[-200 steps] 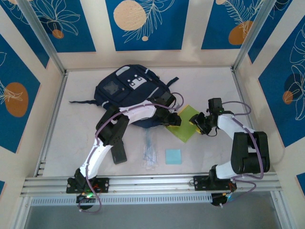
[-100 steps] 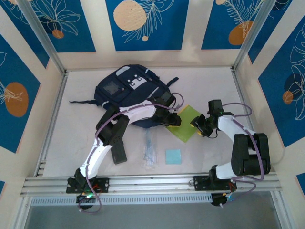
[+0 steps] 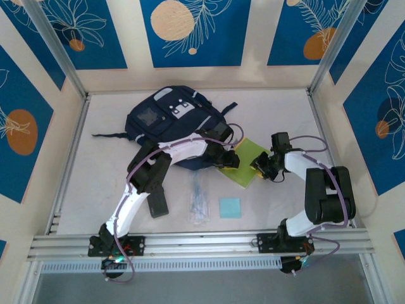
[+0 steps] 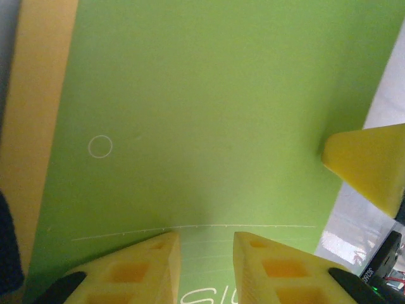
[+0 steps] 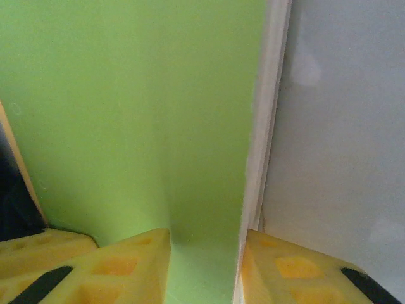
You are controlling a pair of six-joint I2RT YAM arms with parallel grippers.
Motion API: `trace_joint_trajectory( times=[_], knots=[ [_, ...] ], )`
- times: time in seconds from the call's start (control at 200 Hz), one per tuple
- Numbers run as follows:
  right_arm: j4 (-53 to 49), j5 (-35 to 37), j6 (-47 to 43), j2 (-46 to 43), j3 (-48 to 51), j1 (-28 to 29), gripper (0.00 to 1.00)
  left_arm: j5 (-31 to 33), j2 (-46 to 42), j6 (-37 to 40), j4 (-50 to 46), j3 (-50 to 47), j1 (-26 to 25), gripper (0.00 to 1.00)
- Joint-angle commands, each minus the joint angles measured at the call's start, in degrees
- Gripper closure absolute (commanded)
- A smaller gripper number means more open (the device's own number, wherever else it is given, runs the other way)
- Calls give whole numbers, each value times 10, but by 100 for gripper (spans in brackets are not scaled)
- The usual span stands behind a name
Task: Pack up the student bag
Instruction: Pick up the book from the middle-right of the table, then pass the book.
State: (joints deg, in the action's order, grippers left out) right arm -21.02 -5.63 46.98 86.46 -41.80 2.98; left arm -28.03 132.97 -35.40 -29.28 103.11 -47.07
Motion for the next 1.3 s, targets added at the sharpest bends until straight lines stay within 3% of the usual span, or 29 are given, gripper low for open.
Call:
trace_joint_trajectory(
  times=[0.0, 0.335, 0.455, 0.54, 0.655, 0.76, 1.01, 1.295],
  knots=[
    [28, -41, 7, -17, -14, 4, 67, 2, 21, 11, -28, 0, -3, 72],
    [19, -53, 2, -36, -16, 4, 75, 1, 23, 9, -29, 8, -2, 73],
    [14, -52, 5, -44, -11, 3, 100, 0, 15, 2, -34, 15, -2, 72],
    [-9, -49, 6, -50, -20, -1, 100, -11, 1, -16, -34, 23, 5, 67],
    [-47, -53, -1, -77, -35, -7, 100, -23, -41, -46, -22, 35, 23, 47],
    [-83, -64, -17, -105, -59, -11, 100, -26, -79, -66, -8, 47, 49, 37],
    [-119, -171, -71, -130, -128, -20, 100, -38, -130, -110, 51, 10, 115, 34],
    [-59, -290, -56, -156, -141, -35, 100, -85, -143, -201, 182, -87, 122, 33]
  ],
)
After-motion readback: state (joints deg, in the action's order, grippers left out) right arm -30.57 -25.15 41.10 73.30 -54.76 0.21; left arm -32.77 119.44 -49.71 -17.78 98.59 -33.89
